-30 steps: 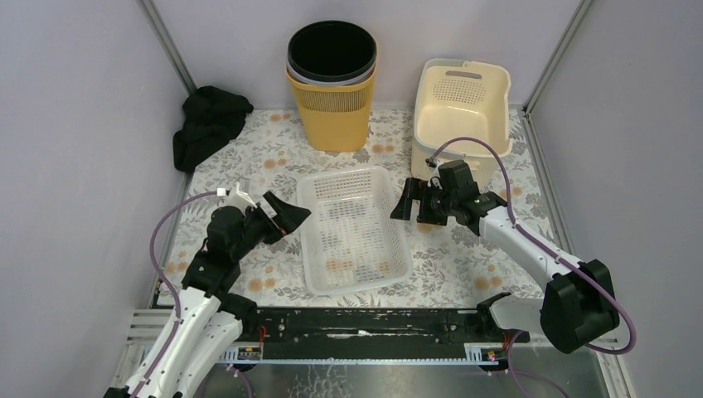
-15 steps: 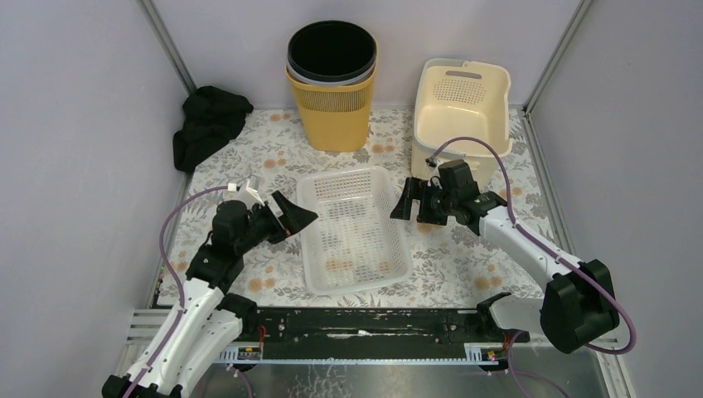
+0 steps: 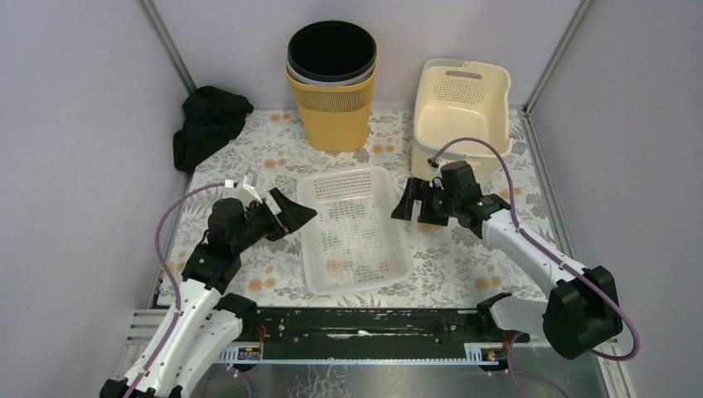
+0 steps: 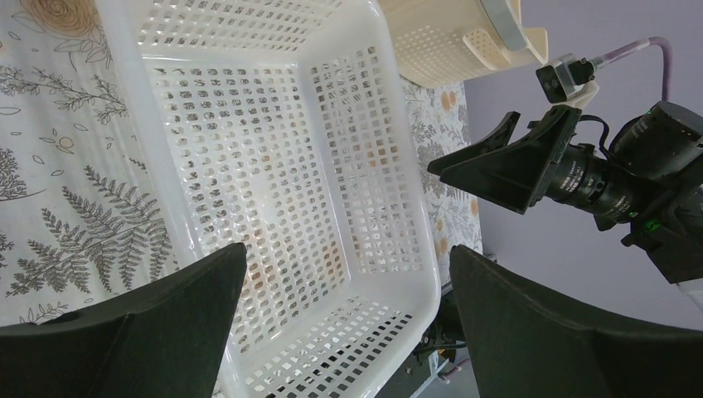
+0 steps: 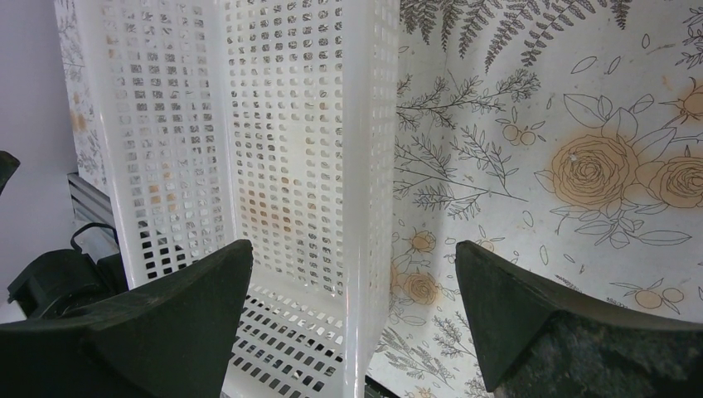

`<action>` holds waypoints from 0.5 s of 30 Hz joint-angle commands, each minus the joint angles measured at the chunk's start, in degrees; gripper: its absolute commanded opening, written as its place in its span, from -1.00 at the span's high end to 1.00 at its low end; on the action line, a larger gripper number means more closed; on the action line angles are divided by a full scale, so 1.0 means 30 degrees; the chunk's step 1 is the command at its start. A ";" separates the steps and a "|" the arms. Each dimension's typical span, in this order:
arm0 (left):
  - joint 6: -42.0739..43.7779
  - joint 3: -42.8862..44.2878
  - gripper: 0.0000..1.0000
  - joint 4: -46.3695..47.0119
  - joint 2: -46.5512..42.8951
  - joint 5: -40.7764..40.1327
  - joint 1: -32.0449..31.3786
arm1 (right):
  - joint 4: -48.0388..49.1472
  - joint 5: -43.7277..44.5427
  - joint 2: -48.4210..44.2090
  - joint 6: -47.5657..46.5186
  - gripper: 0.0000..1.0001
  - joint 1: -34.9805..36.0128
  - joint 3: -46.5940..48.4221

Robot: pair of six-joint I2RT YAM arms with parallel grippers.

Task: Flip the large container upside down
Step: Adjust the container at the center of the board.

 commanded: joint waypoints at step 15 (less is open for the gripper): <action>0.0966 0.0891 -1.00 -0.0955 0.0043 -0.0407 -0.0027 | 0.1269 -0.0022 -0.0406 0.0039 -0.99 0.0135 -0.0966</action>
